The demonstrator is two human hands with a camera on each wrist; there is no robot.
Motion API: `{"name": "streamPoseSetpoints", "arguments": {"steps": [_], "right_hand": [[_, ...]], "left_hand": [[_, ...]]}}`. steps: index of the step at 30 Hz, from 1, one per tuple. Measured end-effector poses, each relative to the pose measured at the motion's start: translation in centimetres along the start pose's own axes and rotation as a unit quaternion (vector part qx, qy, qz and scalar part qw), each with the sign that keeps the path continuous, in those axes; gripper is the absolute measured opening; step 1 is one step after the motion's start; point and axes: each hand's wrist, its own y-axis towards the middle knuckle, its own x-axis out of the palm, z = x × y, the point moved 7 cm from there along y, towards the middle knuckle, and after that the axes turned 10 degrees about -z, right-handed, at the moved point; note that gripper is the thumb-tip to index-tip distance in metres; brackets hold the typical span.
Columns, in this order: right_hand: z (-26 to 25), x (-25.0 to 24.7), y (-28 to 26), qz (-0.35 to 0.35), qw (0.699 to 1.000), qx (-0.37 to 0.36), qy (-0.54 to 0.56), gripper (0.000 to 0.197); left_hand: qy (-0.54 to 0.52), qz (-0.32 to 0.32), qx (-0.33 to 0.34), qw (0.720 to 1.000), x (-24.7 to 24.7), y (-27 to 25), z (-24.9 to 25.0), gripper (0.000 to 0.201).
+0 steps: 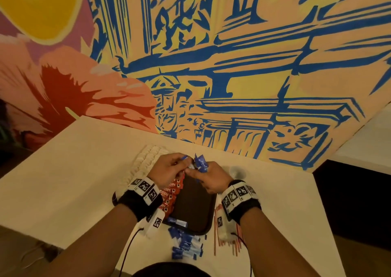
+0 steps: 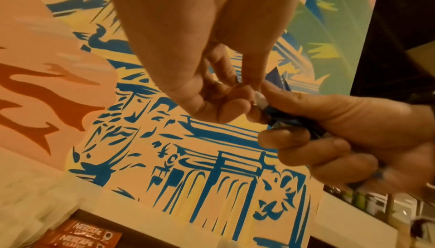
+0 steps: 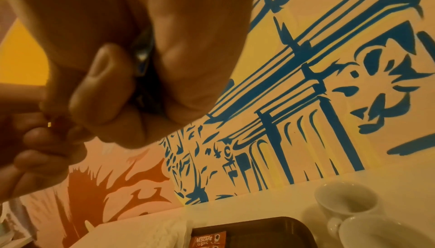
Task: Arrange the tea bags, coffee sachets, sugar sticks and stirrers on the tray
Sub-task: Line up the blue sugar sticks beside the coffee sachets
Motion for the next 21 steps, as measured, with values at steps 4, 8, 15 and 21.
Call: {"name": "streamPoseSetpoints", "arguments": {"steps": [4,8,15,21], "right_hand": [[0.2,-1.3,-1.2,0.049,0.997,0.002,0.061,0.066],[0.6,-1.7,-2.7,0.035,0.995,-0.010,0.089,0.056],[1.0,-1.8,-3.8,0.056,0.990,-0.018,0.125,0.048],[1.4,-1.2,-3.6,0.054,0.985,-0.010,0.164,0.041]], "left_hand": [[-0.034,0.031,0.007,0.999,-0.3,-1.3,1.2,0.021],[-0.118,-0.030,-0.002,0.993,1.1,-2.6,1.8,0.034],[-0.139,-0.050,-0.003,0.989,1.7,-4.1,2.6,0.034],[-0.065,-0.041,0.018,0.997,0.4,-3.4,2.2,0.024]]}}
